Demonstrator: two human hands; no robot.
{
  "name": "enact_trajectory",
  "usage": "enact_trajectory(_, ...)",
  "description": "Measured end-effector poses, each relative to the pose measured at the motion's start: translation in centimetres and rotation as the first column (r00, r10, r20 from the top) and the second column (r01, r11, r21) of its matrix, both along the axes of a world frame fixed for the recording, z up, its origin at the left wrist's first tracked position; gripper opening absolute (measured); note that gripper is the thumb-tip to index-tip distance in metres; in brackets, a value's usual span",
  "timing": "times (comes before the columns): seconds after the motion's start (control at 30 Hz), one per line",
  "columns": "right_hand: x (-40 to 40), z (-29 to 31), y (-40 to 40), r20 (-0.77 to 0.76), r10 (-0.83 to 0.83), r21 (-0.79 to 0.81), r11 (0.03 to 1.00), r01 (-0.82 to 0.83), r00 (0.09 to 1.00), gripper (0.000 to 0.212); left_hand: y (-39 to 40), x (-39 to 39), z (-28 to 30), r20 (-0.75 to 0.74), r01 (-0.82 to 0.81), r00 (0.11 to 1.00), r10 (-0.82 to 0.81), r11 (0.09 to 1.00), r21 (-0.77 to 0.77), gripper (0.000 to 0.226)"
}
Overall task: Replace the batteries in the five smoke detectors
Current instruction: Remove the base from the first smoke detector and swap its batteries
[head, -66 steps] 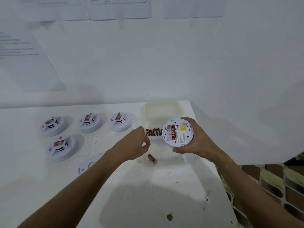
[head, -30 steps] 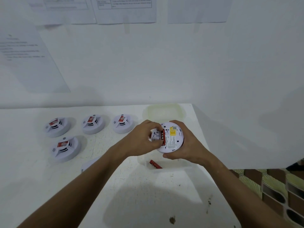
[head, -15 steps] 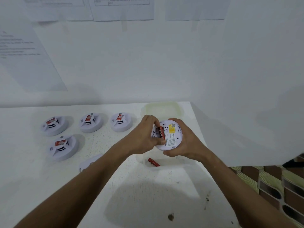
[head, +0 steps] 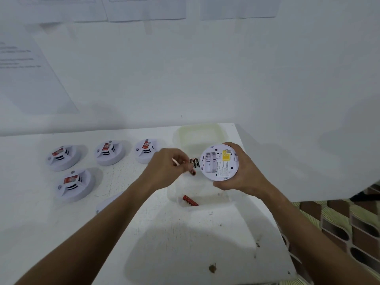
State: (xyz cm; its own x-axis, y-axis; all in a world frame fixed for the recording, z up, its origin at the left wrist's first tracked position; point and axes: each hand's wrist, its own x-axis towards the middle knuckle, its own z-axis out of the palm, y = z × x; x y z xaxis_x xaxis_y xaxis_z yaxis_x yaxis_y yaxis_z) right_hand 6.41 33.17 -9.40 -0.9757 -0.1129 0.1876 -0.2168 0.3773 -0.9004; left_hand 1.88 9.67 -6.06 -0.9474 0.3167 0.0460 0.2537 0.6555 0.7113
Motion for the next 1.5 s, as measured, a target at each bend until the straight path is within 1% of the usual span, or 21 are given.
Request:
enact_trajectory(0.07,0.2,-0.1,0.4,0.01,-0.006,0.003,1.0,0.006,1.0,0.087,-0.2,0.1,-0.9,0.051,0.121,0.992,-0.115,0.981,-0.15,0.017)
enact_trajectory(0.17,0.3,-0.3,0.4,0.021,-0.016,0.0,1.0,0.016,1.0,0.088,0.5,0.4,-2.0,0.084,0.236,0.972,-0.22,0.918,-0.318,0.021)
enact_trajectory(0.3,0.3,-0.7,0.2,0.028,-0.009,-0.001,1.0,0.009,1.0,0.088,1.5,0.5,-2.5,0.099,0.336,0.935,-0.339,0.767,-0.546,0.021)
enact_trajectory(0.4,0.3,-0.9,0.2,0.036,0.001,-0.006,1.0,-0.001,0.999,0.088,1.8,0.2,-2.7,0.092,0.353,0.911,-0.401,0.647,-0.676,0.027)
enact_trajectory(0.53,0.5,-1.3,0.2,0.047,-0.003,-0.021,1.0,0.004,0.999,0.089,2.1,-0.4,-2.8,0.092,0.373,0.875,-0.474,0.542,-0.753,0.034)
enact_trajectory(0.67,0.4,-1.4,0.3,0.044,-0.002,-0.013,1.0,0.002,0.999,0.09,2.8,-0.3,-2.2,0.19,0.44,0.811,-0.554,0.361,-0.822,0.041)
enact_trajectory(0.7,0.4,-1.5,0.3,0.045,-0.001,-0.01,1.0,0.002,0.999,0.09,3.2,-0.3,-2.0,0.199,0.437,0.805,-0.559,0.33,-0.837,0.038)
enact_trajectory(0.77,0.3,-1.5,0.2,0.048,-0.003,-0.008,1.0,0.003,0.999,0.091,3.6,-0.4,-1.8,0.191,0.413,0.797,-0.573,0.285,-0.865,0.021)
enact_trajectory(0.8,0.3,-1.5,0.2,0.047,-0.003,-0.008,1.0,0.003,0.999,0.091,3.7,-0.4,-1.8,0.19,0.403,0.795,-0.576,0.268,-0.875,0.019)
enact_trajectory(0.87,0.3,-1.5,0.3,0.048,0.0,-0.012,1.0,0.001,0.999,0.091,3.6,-0.5,-2.0,0.141,0.366,0.787,-0.6,0.271,-0.89,0.02)
enact_trajectory(0.9,0.3,-1.5,0.3,0.05,0.002,-0.015,1.0,-0.001,0.999,0.091,3.5,-0.4,-2.0,0.114,0.352,0.79,-0.602,0.293,-0.889,0.014)
enact_trajectory(0.93,0.3,-1.5,0.3,0.049,0.002,-0.017,1.0,-0.001,0.999,0.091,3.3,-0.5,-2.1,0.097,0.341,0.803,-0.588,0.32,-0.884,0.02)
enact_trajectory(0.97,0.3,-1.5,0.3,0.048,0.001,-0.017,1.0,0.0,0.999,0.091,3.1,-0.5,-2.1,0.102,0.349,0.82,-0.563,0.351,-0.869,0.033)
enact_trajectory(1.0,0.3,-1.6,0.3,0.046,0.0,-0.017,1.0,0.001,0.999,0.091,3.2,-0.5,-2.1,0.124,0.367,0.831,-0.542,0.367,-0.855,0.042)
enact_trajectory(1.03,0.3,-1.6,0.3,0.045,0.0,-0.016,1.0,0.001,0.999,0.09,3.2,-0.5,-2.1,0.137,0.382,0.832,-0.538,0.376,-0.844,0.045)
enact_trajectory(1.07,0.3,-1.6,0.3,0.046,0.0,-0.016,1.0,0.001,0.999,0.09,3.3,-0.6,-2.2,0.135,0.395,0.821,-0.555,0.381,-0.836,0.047)
enact_trajectory(1.17,0.3,-1.7,0.3,0.047,-0.003,-0.027,1.0,0.004,0.999,0.09,3.5,-0.3,-2.4,0.152,0.43,0.777,-0.611,0.339,-0.837,0.055)
enact_trajectory(1.3,0.3,-1.7,0.3,0.058,-0.002,-0.04,0.999,0.004,0.998,0.091,3.3,-0.2,-2.2,0.154,0.439,0.776,-0.612,0.349,-0.828,0.051)
enact_trajectory(1.37,0.3,-1.6,0.4,0.058,-0.004,-0.034,0.999,0.006,0.998,0.091,3.2,-0.2,-2.2,0.157,0.453,0.782,-0.603,0.377,-0.808,0.05)
enact_trajectory(1.43,0.3,-1.6,0.3,0.061,-0.003,-0.027,1.0,0.005,0.998,0.091,2.9,-0.4,-1.9,0.167,0.485,0.795,-0.583,0.446,-0.752,0.041)
enact_trajectory(1.5,0.3,-1.5,0.4,0.067,-0.003,-0.036,0.999,0.005,0.998,0.091,2.5,-0.8,-1.1,0.169,0.504,0.817,-0.551,0.54,-0.674,0.031)
